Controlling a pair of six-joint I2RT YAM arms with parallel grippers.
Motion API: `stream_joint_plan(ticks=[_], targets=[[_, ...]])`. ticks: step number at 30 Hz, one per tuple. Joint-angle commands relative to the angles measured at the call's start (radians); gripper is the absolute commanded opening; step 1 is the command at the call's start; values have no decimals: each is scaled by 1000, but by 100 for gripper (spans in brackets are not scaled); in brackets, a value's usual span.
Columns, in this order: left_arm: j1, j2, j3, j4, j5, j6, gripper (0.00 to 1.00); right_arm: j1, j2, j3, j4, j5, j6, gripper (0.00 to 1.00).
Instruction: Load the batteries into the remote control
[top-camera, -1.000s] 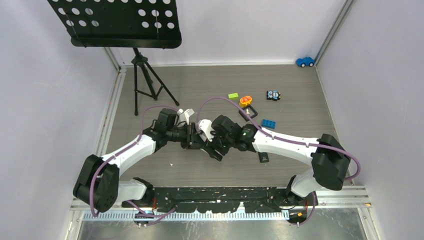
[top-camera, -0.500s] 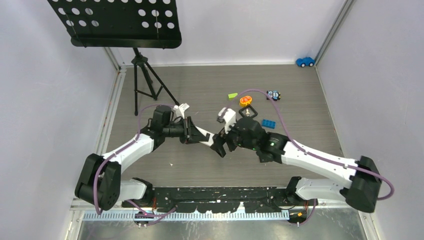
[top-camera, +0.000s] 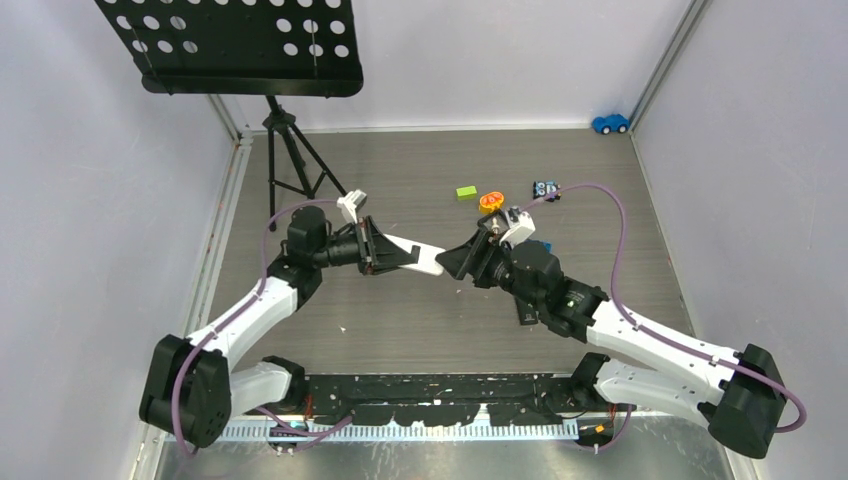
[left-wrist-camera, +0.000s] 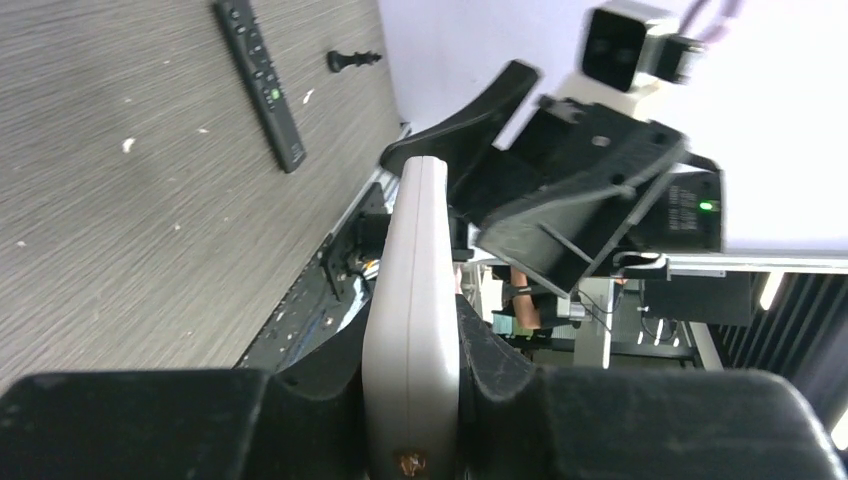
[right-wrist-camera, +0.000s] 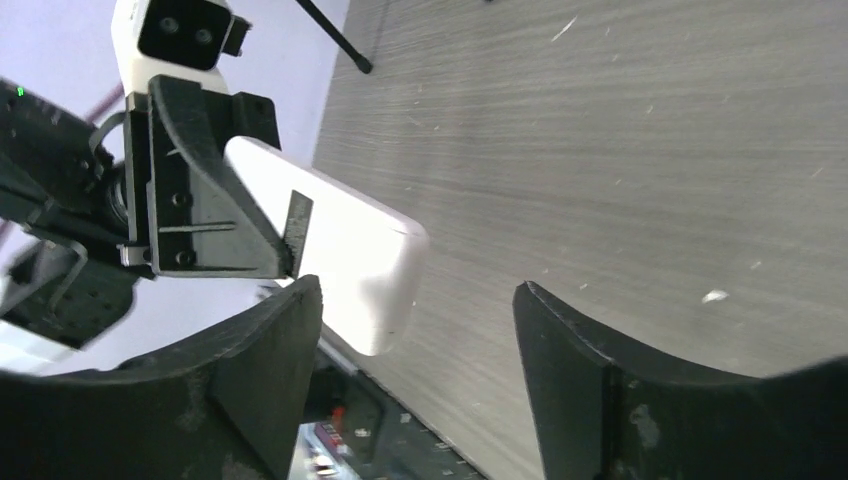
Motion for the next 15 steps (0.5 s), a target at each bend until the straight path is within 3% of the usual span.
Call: stream_joint_plan(ticks=[1,9,15], targets=[[7,-57,11,116,53,-102,0,-8,-33,-50,166,-22,189,66],[7,-137,25,153,64,-187,0,-9,-26,-144,360,-106,236,38],[2,-161,38,234,106,-261,0,-9,57,-154,489,-196,233,34]])
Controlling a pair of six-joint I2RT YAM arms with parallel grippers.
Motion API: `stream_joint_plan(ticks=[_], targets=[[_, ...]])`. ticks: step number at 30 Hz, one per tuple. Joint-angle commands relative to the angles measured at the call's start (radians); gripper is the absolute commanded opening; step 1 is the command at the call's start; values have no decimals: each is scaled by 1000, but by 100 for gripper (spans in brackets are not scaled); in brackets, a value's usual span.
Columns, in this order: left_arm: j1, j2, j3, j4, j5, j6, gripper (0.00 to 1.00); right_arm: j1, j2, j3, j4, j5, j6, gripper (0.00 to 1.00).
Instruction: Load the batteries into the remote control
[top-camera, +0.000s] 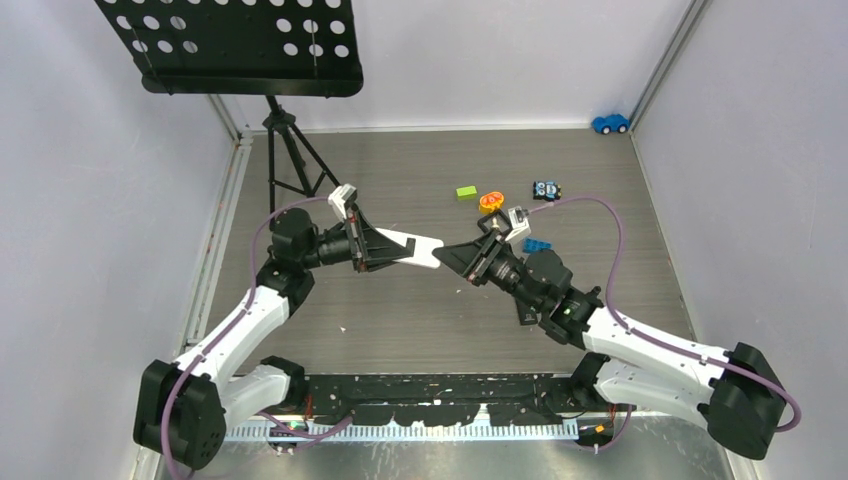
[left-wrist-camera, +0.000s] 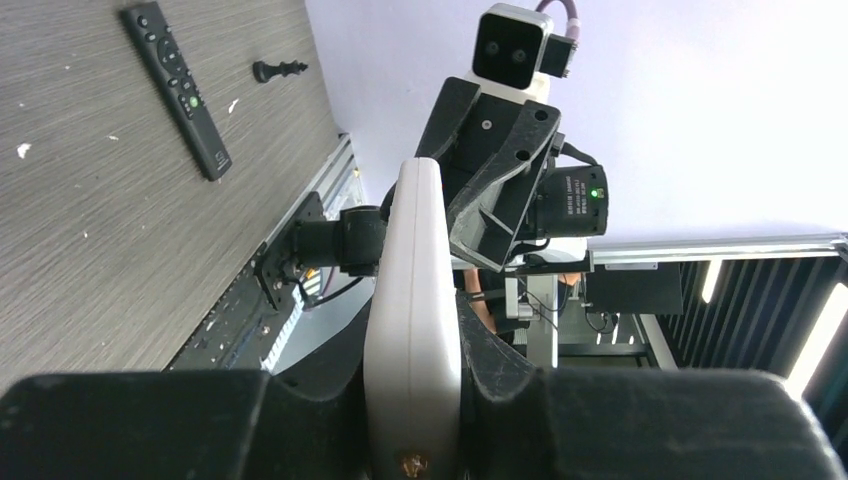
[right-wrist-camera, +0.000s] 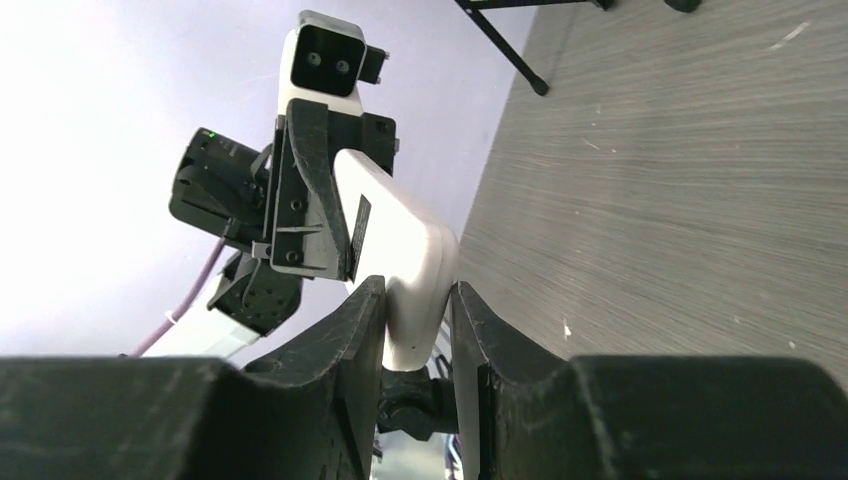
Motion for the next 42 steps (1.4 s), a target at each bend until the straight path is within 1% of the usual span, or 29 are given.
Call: stream_joint_plan(ticks=[1,4,8,12,15,16,17,20,21,22,24,28,31,33,35,37,39,41,42], targets=[[-13,-45,42,166,88,-74,0,-1,99,-4,125,-99,7,33],[-51,-44,47,166,94,-44,0,13,190,24,215,-149,16,30],[-100,-27,41,166,90,-12,0,40,276,64,273,-177,4,25],[-101,-41,34,137,71,24,0,42,278,55,302,-177,-11,24],[-100,-59,57,33,49,99,0,37,229,42,263,-178,-45,25],[-100,-66,69,-14,39,134,0,31,209,41,245,-184,-56,27],[-99,-69,81,-56,31,166,0,24,186,35,230,-193,-69,32],[-91,-69,104,-125,20,222,0,-1,98,2,215,-213,-101,59],[-84,-64,107,-130,22,230,0,-11,67,-9,211,-231,-115,67],[-77,-61,107,-129,28,235,0,-24,35,-16,200,-256,-133,72],[-63,-46,106,-125,46,251,0,-50,-25,-26,185,-320,-167,79],[-61,-32,94,-55,96,251,0,-74,-123,-36,145,-428,-227,83],[-61,-33,89,5,130,227,0,-77,-158,-30,103,-474,-263,83],[-61,-42,92,30,142,221,0,-77,-163,-26,76,-476,-277,81],[-61,-49,94,47,160,217,0,-77,-155,-28,69,-461,-282,76],[-61,-58,96,55,177,217,0,-79,-143,-29,83,-450,-280,66],[-61,-66,93,61,188,218,0,-79,-126,-31,135,-446,-270,57],[-61,-71,90,65,203,216,0,-79,-100,-30,183,-436,-262,51],[-61,-72,90,66,206,216,0,-79,-84,-33,217,-431,-253,49]])
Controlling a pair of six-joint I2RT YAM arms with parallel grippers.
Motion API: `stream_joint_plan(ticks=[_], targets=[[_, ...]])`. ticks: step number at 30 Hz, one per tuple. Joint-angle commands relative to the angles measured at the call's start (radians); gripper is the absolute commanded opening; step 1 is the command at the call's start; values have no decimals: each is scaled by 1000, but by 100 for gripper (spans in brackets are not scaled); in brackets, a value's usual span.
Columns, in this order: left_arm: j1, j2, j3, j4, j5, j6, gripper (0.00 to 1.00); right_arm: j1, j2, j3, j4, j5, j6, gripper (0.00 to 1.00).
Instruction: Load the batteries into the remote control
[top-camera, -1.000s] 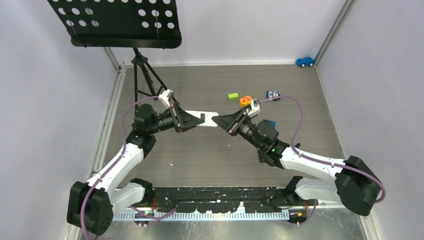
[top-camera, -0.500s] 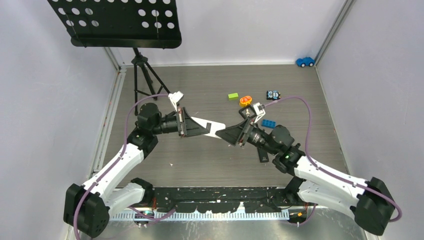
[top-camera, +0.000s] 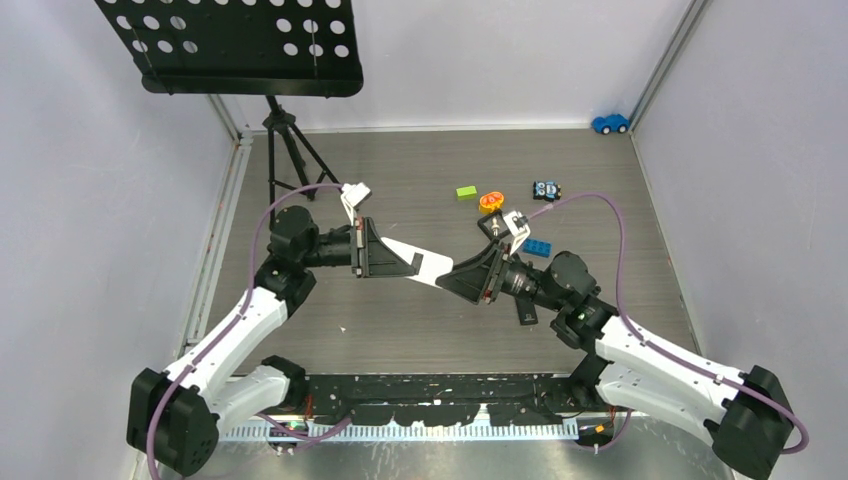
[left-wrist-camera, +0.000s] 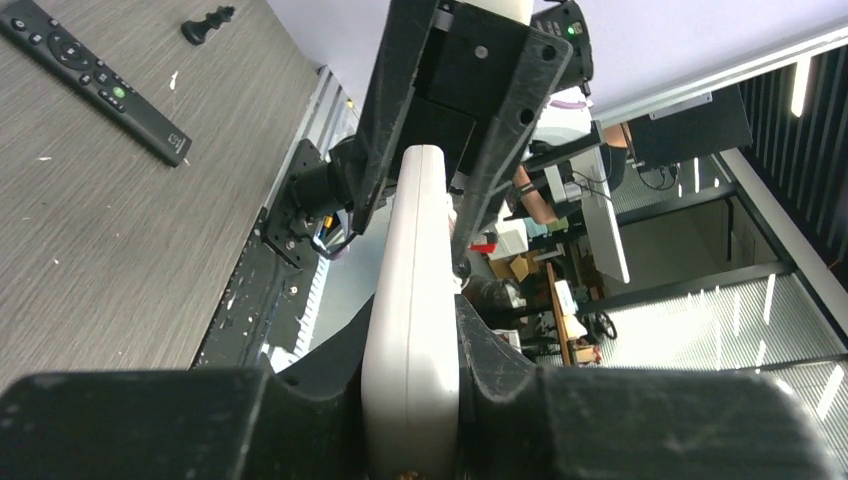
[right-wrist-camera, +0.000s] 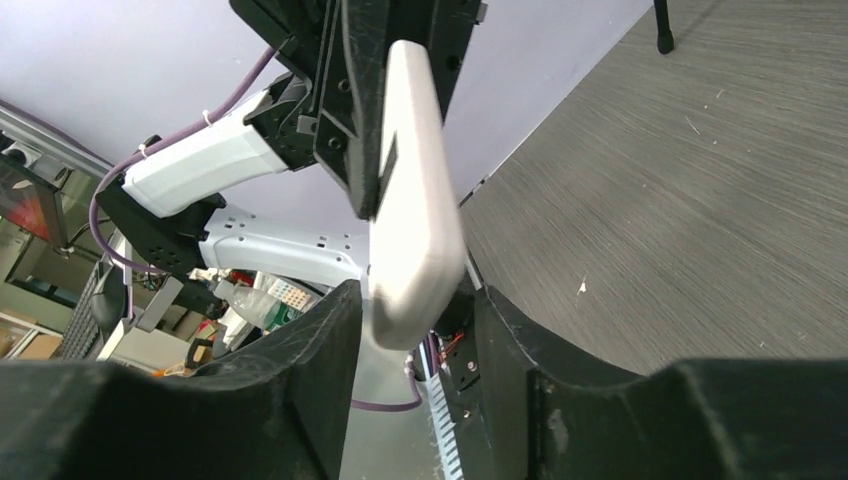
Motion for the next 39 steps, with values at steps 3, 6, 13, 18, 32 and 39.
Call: stream_joint_plan(ticks=[3,6,13,18,32,39], targets=[[2,-33,13,84,66,-4,0,-3,106,-18,290,9,63,43],[-2,-35,-7,108,65,-17,0,-3,191,-26,408,22,114,36],[-3,-48,-16,92,28,4,19,-3,273,7,463,-7,110,3],[2,-108,28,-257,-171,248,77,-3,137,41,121,140,-79,0],[17,-221,145,-812,-784,509,100,42,122,251,-660,857,-615,0],[19,-223,154,-840,-807,525,100,172,369,344,-707,1172,-775,0]])
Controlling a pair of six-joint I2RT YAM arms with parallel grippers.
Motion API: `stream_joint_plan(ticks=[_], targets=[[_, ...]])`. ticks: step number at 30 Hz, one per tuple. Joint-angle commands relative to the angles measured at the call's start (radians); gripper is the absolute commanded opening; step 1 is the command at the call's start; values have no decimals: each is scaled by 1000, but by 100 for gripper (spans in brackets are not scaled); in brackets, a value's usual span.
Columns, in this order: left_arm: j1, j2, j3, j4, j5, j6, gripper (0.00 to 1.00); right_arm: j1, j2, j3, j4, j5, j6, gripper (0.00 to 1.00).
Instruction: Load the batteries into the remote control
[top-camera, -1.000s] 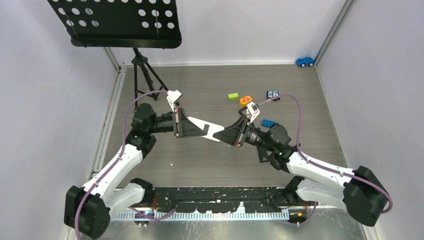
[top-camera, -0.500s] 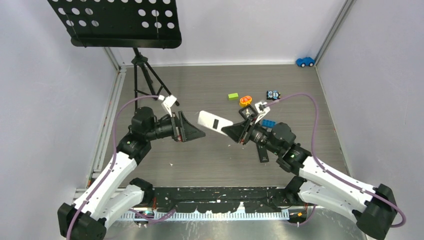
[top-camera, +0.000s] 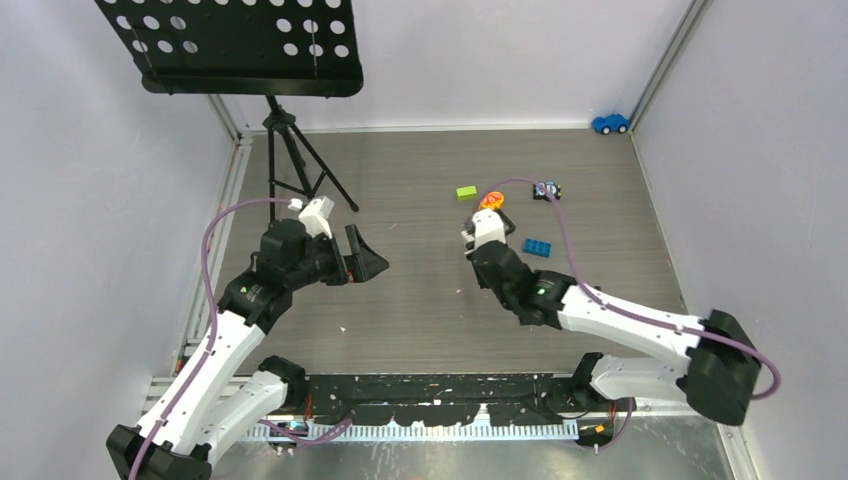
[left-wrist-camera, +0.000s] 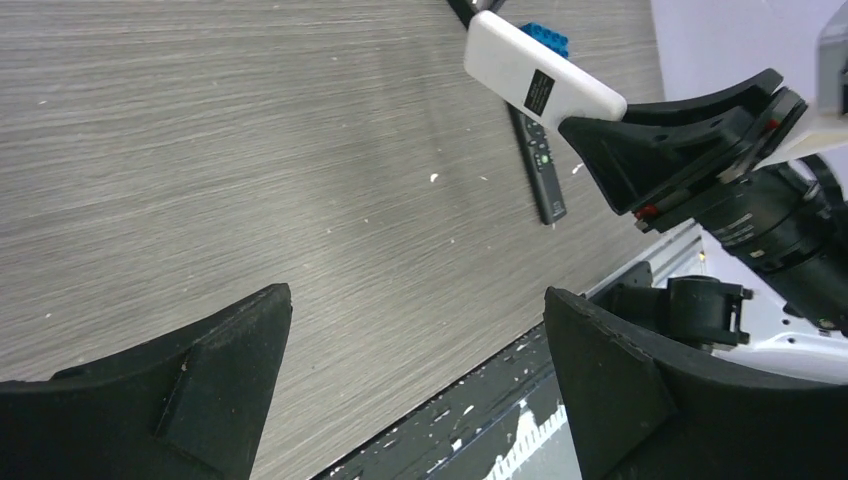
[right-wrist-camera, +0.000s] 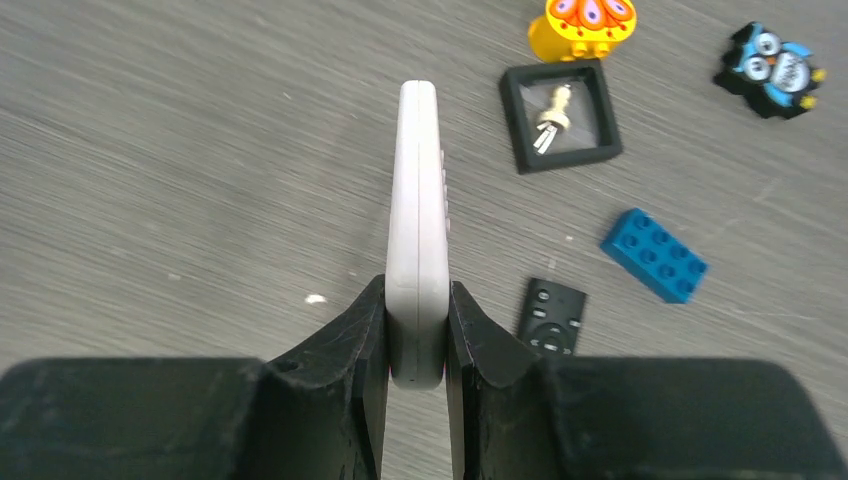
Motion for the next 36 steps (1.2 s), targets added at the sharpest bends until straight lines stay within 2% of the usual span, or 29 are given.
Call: stream_joint_plan(ticks=[1,5,8,12,16,19,24,34,36], targets=[[8,-13,45,-33,-55,42,100,61,107,100,-26,267,-151,0],[8,-12,47,-35,-59,43,100,115,218,117,-42,287,-207,0],[8,-12,53,-43,-70,53,100,163,297,133,-98,186,-274,0],[7,-2,83,-79,-94,73,100,227,419,169,-184,169,-307,3],[8,4,106,-115,-125,89,100,260,509,200,-218,182,-303,12],[9,-3,121,-144,-150,107,100,273,547,218,-243,134,-286,27],[9,-18,142,-184,-195,134,100,302,579,225,-260,111,-266,42],[9,-36,165,-210,-241,161,100,323,645,272,-319,61,-269,48],[10,-37,174,-222,-249,168,100,331,638,277,-327,48,-260,56]])
